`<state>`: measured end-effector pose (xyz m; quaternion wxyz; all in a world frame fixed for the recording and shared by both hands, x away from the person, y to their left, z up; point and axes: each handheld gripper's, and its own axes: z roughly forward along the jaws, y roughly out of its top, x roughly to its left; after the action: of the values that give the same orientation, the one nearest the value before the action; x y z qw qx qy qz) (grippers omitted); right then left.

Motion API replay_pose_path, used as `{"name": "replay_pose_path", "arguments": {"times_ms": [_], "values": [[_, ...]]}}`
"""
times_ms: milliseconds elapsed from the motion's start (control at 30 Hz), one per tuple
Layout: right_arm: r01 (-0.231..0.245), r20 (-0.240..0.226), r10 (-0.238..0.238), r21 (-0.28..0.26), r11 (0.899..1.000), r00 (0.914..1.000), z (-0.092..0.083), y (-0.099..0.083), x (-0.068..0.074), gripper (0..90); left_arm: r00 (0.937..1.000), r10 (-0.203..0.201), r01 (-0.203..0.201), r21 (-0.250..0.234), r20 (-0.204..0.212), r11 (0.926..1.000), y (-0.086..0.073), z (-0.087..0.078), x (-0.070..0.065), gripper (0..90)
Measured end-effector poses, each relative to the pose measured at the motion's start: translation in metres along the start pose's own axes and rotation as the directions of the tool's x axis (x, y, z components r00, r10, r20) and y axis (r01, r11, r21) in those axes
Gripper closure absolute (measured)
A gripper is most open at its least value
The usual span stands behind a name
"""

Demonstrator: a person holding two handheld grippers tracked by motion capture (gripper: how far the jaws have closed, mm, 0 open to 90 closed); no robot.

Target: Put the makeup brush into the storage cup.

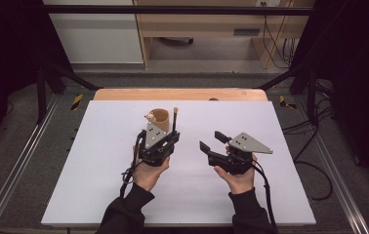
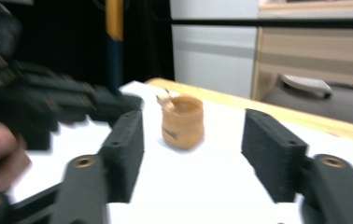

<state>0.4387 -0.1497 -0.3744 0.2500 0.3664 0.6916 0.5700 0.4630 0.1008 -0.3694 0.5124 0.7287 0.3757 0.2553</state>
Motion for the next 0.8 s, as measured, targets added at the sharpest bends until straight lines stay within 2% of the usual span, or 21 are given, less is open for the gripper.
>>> {"name": "replay_pose_path", "arguments": {"times_ms": [33, 67, 100, 133, 333, 467, 633, 667, 800], "values": [[0.0, 0.0, 0.0, 0.0, 1.0, 1.0, 0.0, 0.0, 0.0, 33.2, 1.0, 0.0, 0.0, -0.002, -0.007, 1.0, 0.001, -0.001, 0.003, 82.8], [0.006, 0.027, -0.007, 0.029, 1.0, 0.9996, -0.004, -0.006, -0.007, 29.0, 0.9999, -0.002, 0.002, -0.004, -0.013, 1.0, 0.002, -0.002, 0.006, 82.8], [0.006, 0.027, -0.007, 0.029, 1.0, 0.9996, -0.004, -0.006, -0.007, 29.0, 0.9998, -0.008, 0.008, -0.009, -0.019, 0.9999, 0.003, -0.003, 0.009, 82.8], [-0.003, 0.044, 0.001, 0.055, 0.999, 0.999, -0.008, -0.013, -0.014, 26.4, 0.9994, -0.024, 0.024, -0.019, -0.023, 0.9995, 0.006, -0.005, 0.016, 82.8], [-0.006, 0.084, 0.0, 0.082, 0.997, 0.9965, -0.018, -0.027, -0.028, 22.4, 0.9983, -0.011, 0.01, -0.021, -0.057, 0.9997, 0.013, -0.005, 0.029, 82.8], [-0.026, 0.123, 0.012, 0.113, 0.993, 0.9923, -0.028, -0.041, -0.041, 20.0, 0.9971, -0.015, 0.014, -0.017, -0.074, 0.9998, 0.021, 0.001, 0.04, 82.8], [-0.035, 0.142, 0.017, 0.125, 0.992, 0.9897, -0.034, -0.048, -0.048, 18.4, 0.9964, -0.017, 0.016, -0.01, -0.084, 0.9998, 0.026, 0.007, 0.05, 82.8], [-0.031, 0.151, 0.01, 0.136, 0.99, 0.9884, -0.036, -0.052, -0.051, 17.8, 0.9961, -0.018, 0.018, -0.003, -0.087, 0.9998, 0.029, 0.011, 0.056, 82.8], [-0.041, 0.166, 0.016, 0.143, 0.989, 0.9859, -0.039, -0.056, -0.055, 17.1, 0.9947, -0.006, 0.007, 0.01, -0.103, 0.9999, 0.034, 0.019, 0.067, 82.8]]}}
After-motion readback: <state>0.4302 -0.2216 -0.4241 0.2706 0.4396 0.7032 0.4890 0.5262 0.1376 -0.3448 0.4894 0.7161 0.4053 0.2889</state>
